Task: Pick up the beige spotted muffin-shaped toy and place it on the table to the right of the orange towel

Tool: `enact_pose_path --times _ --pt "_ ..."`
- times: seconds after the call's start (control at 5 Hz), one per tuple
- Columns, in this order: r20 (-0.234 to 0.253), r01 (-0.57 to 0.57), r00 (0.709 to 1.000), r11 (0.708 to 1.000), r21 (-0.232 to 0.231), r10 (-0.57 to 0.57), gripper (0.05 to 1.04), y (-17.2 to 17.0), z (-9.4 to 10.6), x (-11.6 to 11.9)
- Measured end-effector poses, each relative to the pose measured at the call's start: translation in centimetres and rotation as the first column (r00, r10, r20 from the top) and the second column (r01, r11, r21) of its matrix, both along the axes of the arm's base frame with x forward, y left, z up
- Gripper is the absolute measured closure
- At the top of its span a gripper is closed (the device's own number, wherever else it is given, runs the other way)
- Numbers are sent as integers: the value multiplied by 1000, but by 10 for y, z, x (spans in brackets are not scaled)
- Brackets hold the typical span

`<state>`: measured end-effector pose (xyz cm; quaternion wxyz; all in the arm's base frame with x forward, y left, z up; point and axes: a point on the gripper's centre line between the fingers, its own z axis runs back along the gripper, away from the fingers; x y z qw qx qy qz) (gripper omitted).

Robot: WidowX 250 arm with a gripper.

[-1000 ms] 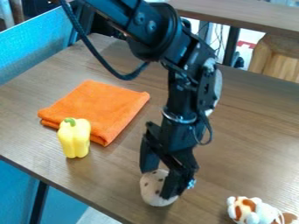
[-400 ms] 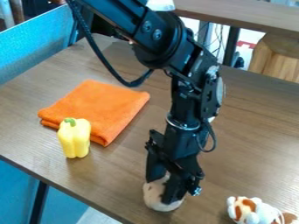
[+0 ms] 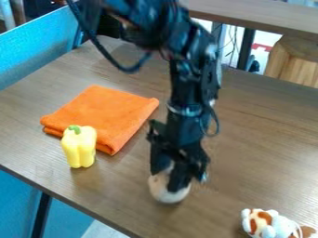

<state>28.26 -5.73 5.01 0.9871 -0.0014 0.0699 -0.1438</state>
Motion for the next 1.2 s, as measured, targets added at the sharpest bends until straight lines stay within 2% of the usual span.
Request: enact_pose_path --times 0.2,0.4,0.6,0.8,1.0,1.2 --pt "134 19 991 1000 -22 -16 506 0 40 31" --pt "239 -6 971 998 -67 22 506 7 72 72" --pt "293 -19 955 995 -94 46 506 22 54 110" --pt "295 -62 951 994 -95 88 506 39 32 142" --pt "267 -86 958 994 -69 101 506 45 17 148" --pt "174 -107 979 994 -28 110 506 50 -2 136"
